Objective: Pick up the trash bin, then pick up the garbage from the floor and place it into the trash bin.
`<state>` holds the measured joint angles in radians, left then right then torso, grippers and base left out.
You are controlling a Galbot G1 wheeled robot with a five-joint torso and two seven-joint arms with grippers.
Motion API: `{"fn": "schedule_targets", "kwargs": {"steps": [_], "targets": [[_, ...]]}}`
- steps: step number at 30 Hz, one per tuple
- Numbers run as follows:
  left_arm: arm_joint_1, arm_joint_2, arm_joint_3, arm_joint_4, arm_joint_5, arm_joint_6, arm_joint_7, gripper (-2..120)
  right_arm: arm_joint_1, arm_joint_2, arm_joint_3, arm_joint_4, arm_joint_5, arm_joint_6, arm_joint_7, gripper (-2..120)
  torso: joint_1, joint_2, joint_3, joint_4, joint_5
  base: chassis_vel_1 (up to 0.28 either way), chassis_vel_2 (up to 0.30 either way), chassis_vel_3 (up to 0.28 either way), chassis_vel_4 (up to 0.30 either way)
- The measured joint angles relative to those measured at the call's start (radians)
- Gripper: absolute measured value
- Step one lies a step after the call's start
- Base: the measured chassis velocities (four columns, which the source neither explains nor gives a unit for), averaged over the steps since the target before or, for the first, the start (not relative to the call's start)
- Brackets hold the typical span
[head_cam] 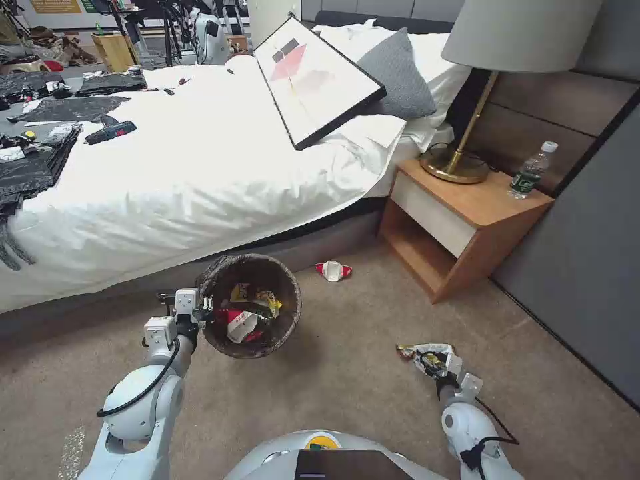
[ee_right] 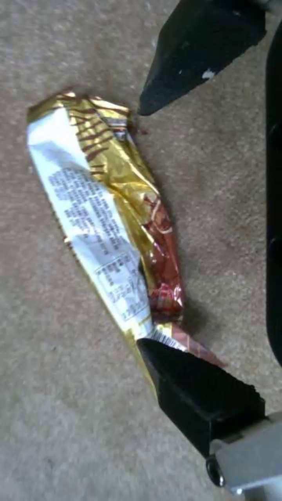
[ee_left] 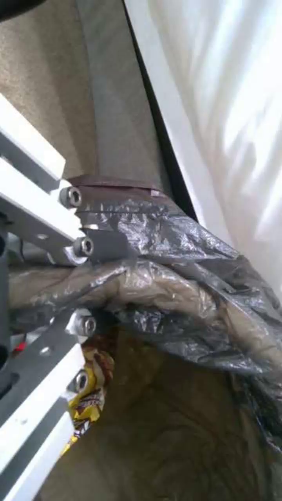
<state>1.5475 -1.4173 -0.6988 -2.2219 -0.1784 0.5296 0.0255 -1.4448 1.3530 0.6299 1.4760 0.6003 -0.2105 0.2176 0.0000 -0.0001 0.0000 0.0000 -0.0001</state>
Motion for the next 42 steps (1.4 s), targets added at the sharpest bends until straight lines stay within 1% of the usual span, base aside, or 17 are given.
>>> {"fn": "schedule_targets", "kwargs": {"steps": [14,21,25,34,42], "targets": [[-0.002,-0.002,0.005,0.015,0.004,-0.007,0.002,3,0.081,0.000,-0.025,-0.040,0.094,-0.074,0.075,100,0.000,0.000,0.000,0.0000,0.0000,0.000,0.000,0.000,0.000],[-0.007,-0.002,0.003,0.026,0.004,-0.007,0.003,3,0.117,0.000,-0.039,-0.067,0.120,-0.085,0.105,100,0.000,0.000,0.000,0.0000,0.0000,0.000,0.000,0.000,0.000],[-0.011,-0.003,0.003,0.033,0.004,-0.008,0.003,3,0.156,0.000,-0.055,-0.101,0.141,-0.095,0.144,100,0.000,0.000,0.000,0.0000,0.0000,0.000,0.000,0.000,0.000],[-0.018,-0.006,0.004,0.047,0.007,-0.011,0.003,3,0.226,-0.004,-0.076,-0.155,0.165,-0.100,0.173,100,0.000,0.000,0.000,0.0000,0.0000,0.000,0.000,0.000,0.000],[-0.022,-0.006,0.001,0.055,0.006,-0.012,0.003,3,0.256,-0.004,-0.089,-0.184,0.168,-0.099,0.191,100,0.000,0.000,0.000,0.0000,0.0000,0.000,0.000,0.000,0.000]]}}
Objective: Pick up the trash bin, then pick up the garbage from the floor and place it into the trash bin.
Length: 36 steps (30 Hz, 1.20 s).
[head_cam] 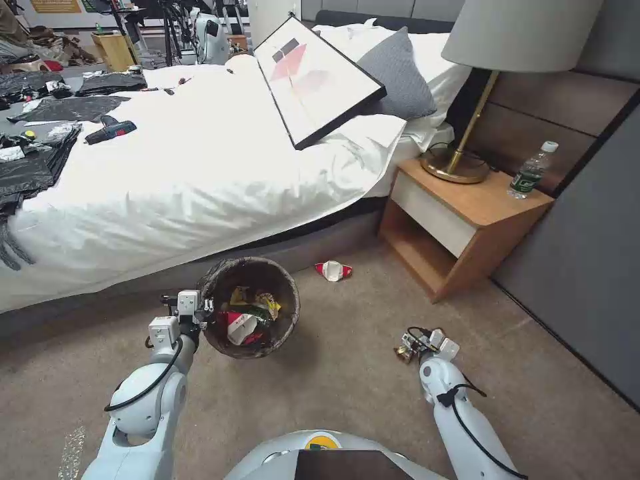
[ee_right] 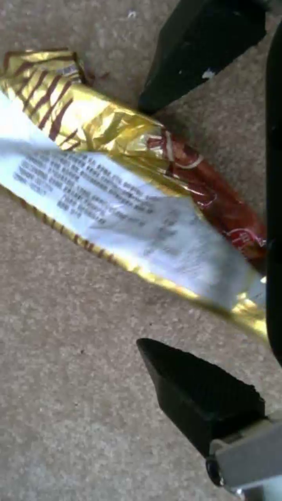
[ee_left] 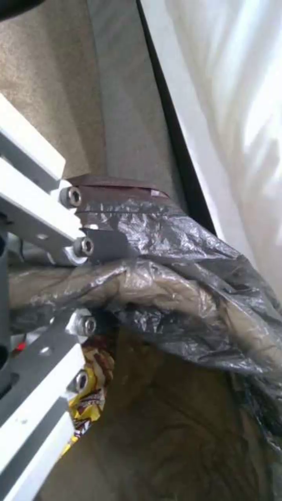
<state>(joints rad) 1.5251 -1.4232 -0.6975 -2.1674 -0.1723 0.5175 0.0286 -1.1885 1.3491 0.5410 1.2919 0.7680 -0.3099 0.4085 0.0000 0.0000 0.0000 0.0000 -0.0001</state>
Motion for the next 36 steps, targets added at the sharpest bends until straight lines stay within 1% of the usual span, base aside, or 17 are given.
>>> {"fn": "schedule_targets", "kwargs": {"steps": [3,6,8,9,10,11,12,16,17,20,21,25,26,29,30,31,36], "targets": [[-0.001,0.000,0.000,0.003,0.000,-0.002,0.000,3,0.002,0.000,-0.001,-0.003,0.000,0.000,-0.002,100,0.000,0.000,0.000,0.0000,0.0000,0.000,0.000,0.000,0.000],[-0.002,-0.001,0.000,0.008,0.000,-0.004,0.000,3,0.004,0.001,-0.001,-0.005,0.000,0.000,-0.002,86,0.000,0.000,0.000,0.0000,0.0000,0.000,0.000,0.000,0.000],[-0.002,-0.001,0.000,0.008,0.000,-0.004,0.000,3,0.003,0.001,-0.001,-0.005,0.000,0.000,-0.002,84,0.000,0.000,0.000,0.0000,0.0000,0.000,0.000,0.000,0.000],[-0.003,-0.001,0.001,0.009,0.000,-0.004,0.000,3,0.001,0.001,-0.001,-0.005,-0.001,0.001,-0.002,77,0.000,0.000,0.000,0.0000,0.0000,0.000,0.000,0.000,0.000],[-0.003,-0.001,0.001,0.009,0.000,-0.004,0.000,3,0.000,0.001,-0.001,-0.005,-0.002,0.002,-0.003,75,0.000,0.000,0.000,0.0000,0.0000,0.000,0.000,0.000,0.000],[-0.003,-0.001,0.001,0.010,0.000,-0.004,0.000,3,-0.003,0.001,-0.001,-0.004,-0.003,0.003,-0.003,69,0.000,0.000,0.000,-0.0001,0.0000,0.000,0.000,0.000,0.000],[-0.003,-0.001,0.001,0.010,0.000,-0.004,0.000,3,-0.003,0.001,-0.001,-0.004,-0.003,0.003,-0.003,69,0.000,0.000,0.000,-0.0001,0.0000,0.000,0.000,0.000,0.000],[-0.005,-0.002,0.002,0.012,0.001,-0.006,0.000,3,-0.018,0.001,-0.001,0.012,-0.012,0.004,-0.003,50,0.000,0.000,0.000,-0.0001,0.0000,0.000,0.000,0.000,0.000],[-0.005,-0.002,0.002,0.012,0.001,-0.006,0.000,3,-0.018,0.001,-0.001,0.012,-0.012,0.004,-0.003,50,0.000,0.000,0.000,-0.0001,0.0000,0.000,0.000,0.000,0.000],[-0.006,-0.004,0.003,0.013,0.001,-0.008,0.000,3,-0.026,0.001,-0.002,0.020,-0.021,0.007,-0.002,35,0.000,0.000,0.000,-0.0001,0.0000,0.000,0.000,0.000,0.000],[-0.006,-0.004,0.003,0.013,0.001,-0.008,0.000,3,-0.026,0.001,-0.002,0.020,-0.021,0.007,-0.002,35,0.000,0.000,0.000,-0.0001,0.0000,0.000,0.000,0.000,0.000],[-0.005,-0.005,0.003,0.013,0.002,-0.009,0.000,3,-0.028,0.002,-0.004,0.021,-0.024,0.011,-0.003,17,0.000,0.000,0.000,0.0000,0.0001,0.000,0.000,0.000,0.000],[-0.005,-0.005,0.003,0.013,0.002,-0.009,0.000,3,-0.028,0.002,-0.004,0.021,-0.024,0.011,-0.003,17,0.000,0.000,0.000,0.0000,0.0001,0.000,0.000,0.000,0.000],[-0.004,-0.005,0.003,0.012,0.002,-0.010,0.000,3,-0.028,0.002,-0.004,0.014,-0.027,0.017,-0.007,4,0.000,0.000,0.000,0.0000,0.0001,0.000,0.000,0.000,0.000],[-0.004,-0.005,0.003,0.012,0.002,-0.010,0.000,3,-0.028,0.002,-0.004,0.014,-0.027,0.017,-0.007,4,0.000,0.000,0.000,0.0000,0.0001,0.000,0.000,0.000,0.000],[-0.004,-0.005,0.004,0.010,0.002,-0.011,0.000,3,-0.028,0.003,-0.004,0.011,-0.031,0.021,-0.010,0,0.000,0.000,0.000,0.0000,0.0001,0.000,0.000,0.000,0.000],[-0.001,-0.002,0.004,0.003,0.001,-0.012,0.000,3,-0.035,0.003,0.000,0.014,-0.074,0.045,-0.033,0,0.000,0.000,0.000,0.0002,0.0002,0.000,0.000,0.000,0.000]]}}
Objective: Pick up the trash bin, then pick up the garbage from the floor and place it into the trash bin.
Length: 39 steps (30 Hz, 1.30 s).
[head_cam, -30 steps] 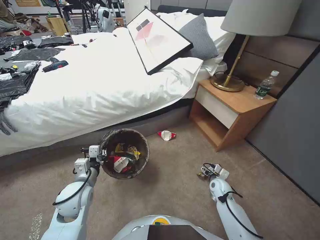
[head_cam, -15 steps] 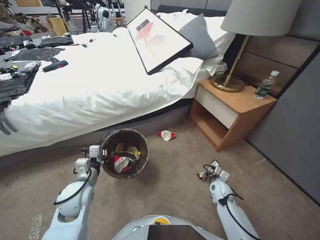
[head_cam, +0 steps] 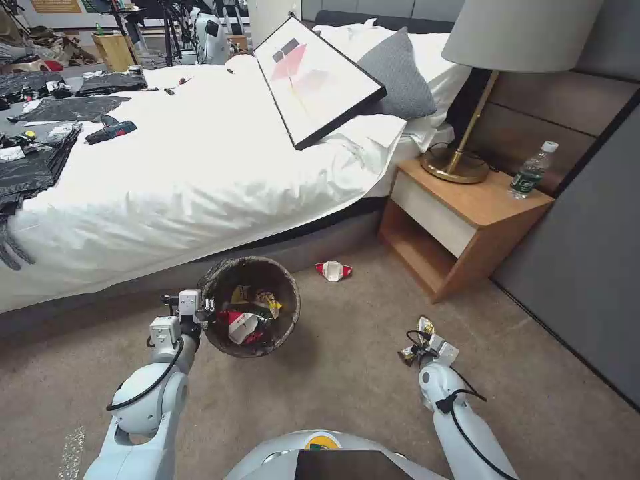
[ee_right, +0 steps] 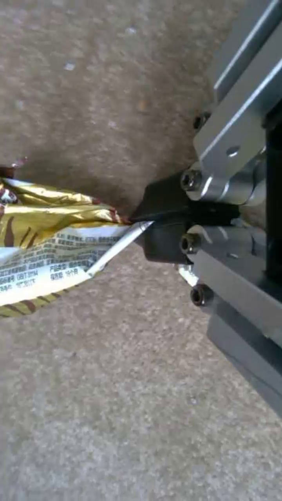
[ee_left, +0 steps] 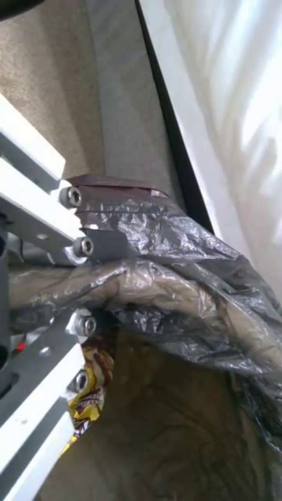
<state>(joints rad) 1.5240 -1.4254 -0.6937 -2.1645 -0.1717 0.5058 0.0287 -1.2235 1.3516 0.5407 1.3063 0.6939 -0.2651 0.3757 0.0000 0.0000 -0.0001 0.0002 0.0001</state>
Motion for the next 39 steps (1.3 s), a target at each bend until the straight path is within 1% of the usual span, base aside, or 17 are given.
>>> {"fn": "schedule_targets", "kwargs": {"steps": [4,8,9,12,13,14,17,18,20,22,23,28,30,33,36,38,39], "targets": [[0.003,0.001,0.000,-0.009,-0.003,0.000,-0.001,3,-0.033,-0.003,0.020,0.060,-0.056,0.009,-0.049,0,0.000,0.000,0.000,-0.0002,0.0000,0.000,0.000,0.000,0.000],[0.008,0.007,0.000,-0.016,-0.010,0.006,-0.002,3,-0.097,-0.018,0.047,0.172,-0.125,0.015,-0.137,0,0.000,0.000,0.000,-0.0003,0.0000,0.000,0.000,0.000,0.000],[0.008,0.007,0.000,-0.016,-0.010,0.006,-0.002,3,-0.097,-0.018,0.047,0.172,-0.125,0.015,-0.137,0,0.000,0.000,0.000,-0.0003,0.0000,0.000,0.000,0.000,0.000],[0.010,0.009,0.000,-0.019,-0.012,0.007,-0.002,3,-0.139,-0.030,0.066,0.278,-0.159,0.023,-0.186,0,0.000,0.000,0.000,-0.0004,0.0000,0.000,0.000,0.000,0.000],[0.011,0.010,-0.001,-0.019,-0.012,0.007,-0.003,3,-0.163,-0.041,0.077,0.356,-0.170,0.021,-0.214,0,0.000,0.000,0.000,-0.0003,-0.0002,0.000,0.000,0.000,0.000],[0.011,0.010,-0.001,-0.019,-0.012,0.007,-0.003,3,-0.163,-0.041,0.077,0.356,-0.170,0.021,-0.214,0,0.000,0.000,0.000,-0.0003,-0.0002,0.000,0.000,0.000,0.000],[0.013,0.013,0.001,-0.019,-0.013,0.007,-0.003,3,-0.192,-0.066,0.080,0.496,-0.174,-0.008,-0.255,0,0.000,0.000,0.000,-0.0003,-0.0002,0.000,0.000,0.000,0.000],[0.013,0.013,0.001,-0.019,-0.013,0.007,-0.003,3,-0.192,-0.066,0.080,0.496,-0.174,-0.008,-0.255,0,0.000,0.000,0.000,-0.0003,-0.0002,0.000,0.000,0.000,0.000],[0.013,0.013,0.004,-0.019,-0.013,0.007,-0.003,3,-0.196,-0.087,0.068,0.578,-0.174,-0.031,-0.287,0,0.000,0.000,0.000,-0.0003,-0.0002,0.000,0.000,0.000,0.000],[0.012,0.012,0.006,-0.019,-0.011,0.008,-0.002,3,-0.187,-0.110,0.037,0.659,-0.176,-0.049,-0.317,0,0.000,0.000,0.000,-0.0001,-0.0002,0.000,0.000,0.000,0.000],[0.012,0.012,0.006,-0.019,-0.011,0.008,-0.002,3,-0.187,-0.110,0.037,0.659,-0.176,-0.049,-0.317,0,0.000,0.000,0.000,-0.0001,-0.0002,0.000,0.000,0.000,0.000],[0.005,0.010,0.010,-0.012,-0.010,0.011,-0.002,3,-0.129,-0.172,-0.091,0.809,-0.175,-0.108,-0.340,0,0.000,0.000,0.000,-0.0001,-0.0002,0.000,0.000,0.000,0.000],[0.004,0.010,0.010,-0.011,-0.010,0.012,-0.002,3,-0.116,-0.185,-0.116,0.826,-0.173,-0.118,-0.340,0,0.000,0.000,0.000,-0.0002,-0.0003,0.000,0.000,0.000,0.000],[0.002,0.010,0.008,-0.011,-0.010,0.017,-0.002,3,-0.062,-0.235,-0.219,0.875,-0.164,-0.146,-0.348,0,0.000,0.000,0.000,0.0000,-0.0003,0.000,0.000,0.000,0.000],[-0.003,0.014,0.009,-0.010,-0.012,0.023,-0.002,3,-0.039,-0.255,-0.255,0.893,-0.163,-0.160,-0.362,0,0.000,0.000,0.000,0.0003,-0.0001,0.000,0.000,0.000,0.000],[-0.017,0.023,0.021,0.001,-0.014,0.031,-0.003,3,-0.030,-0.272,-0.276,0.913,-0.162,-0.174,-0.369,0,0.000,0.000,0.000,-0.0001,-0.0001,0.000,0.000,0.000,0.000],[-0.023,0.028,0.028,0.009,-0.016,0.035,-0.002,3,-0.011,-0.287,-0.296,0.925,-0.155,-0.190,-0.371,0,0.000,0.000,0.000,-0.0009,-0.0004,0.000,0.000,0.000,0.000]]}}
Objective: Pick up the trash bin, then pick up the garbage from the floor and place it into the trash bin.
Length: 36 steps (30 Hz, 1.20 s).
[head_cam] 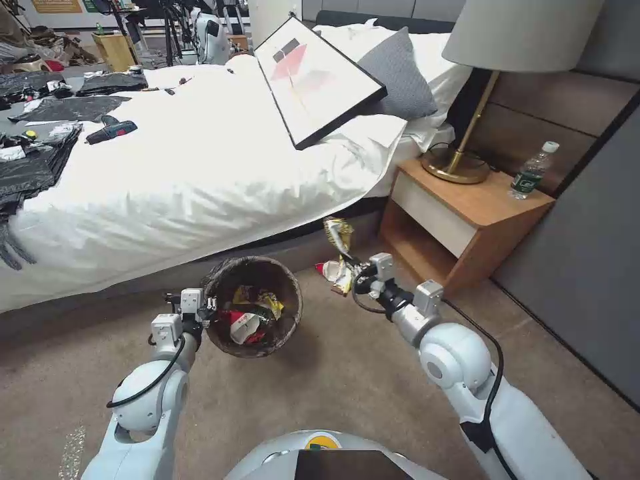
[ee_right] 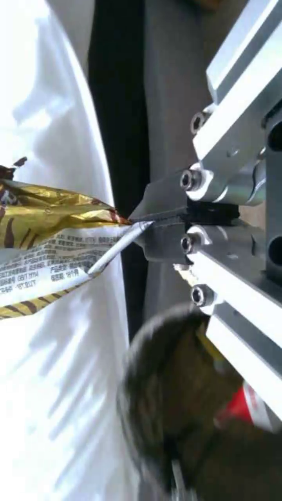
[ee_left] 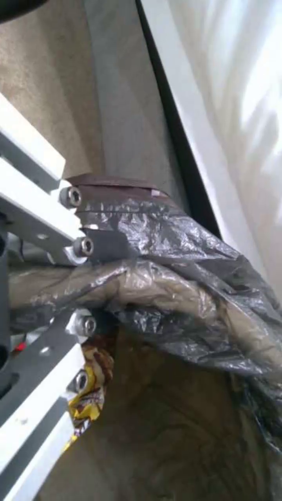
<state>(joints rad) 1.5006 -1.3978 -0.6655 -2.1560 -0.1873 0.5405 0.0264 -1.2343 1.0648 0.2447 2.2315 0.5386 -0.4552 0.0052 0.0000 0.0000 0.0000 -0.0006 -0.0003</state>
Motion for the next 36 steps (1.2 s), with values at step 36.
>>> {"fn": "schedule_targets", "kwargs": {"steps": [36], "targets": [[-0.014,-0.017,0.012,0.017,0.006,0.015,-0.004,3,0.242,0.031,-0.419,-0.110,0.035,-0.087,0.088,10,0.000,0.000,0.000,0.0006,0.0002,0.000,0.000,0.000,0.000]]}}
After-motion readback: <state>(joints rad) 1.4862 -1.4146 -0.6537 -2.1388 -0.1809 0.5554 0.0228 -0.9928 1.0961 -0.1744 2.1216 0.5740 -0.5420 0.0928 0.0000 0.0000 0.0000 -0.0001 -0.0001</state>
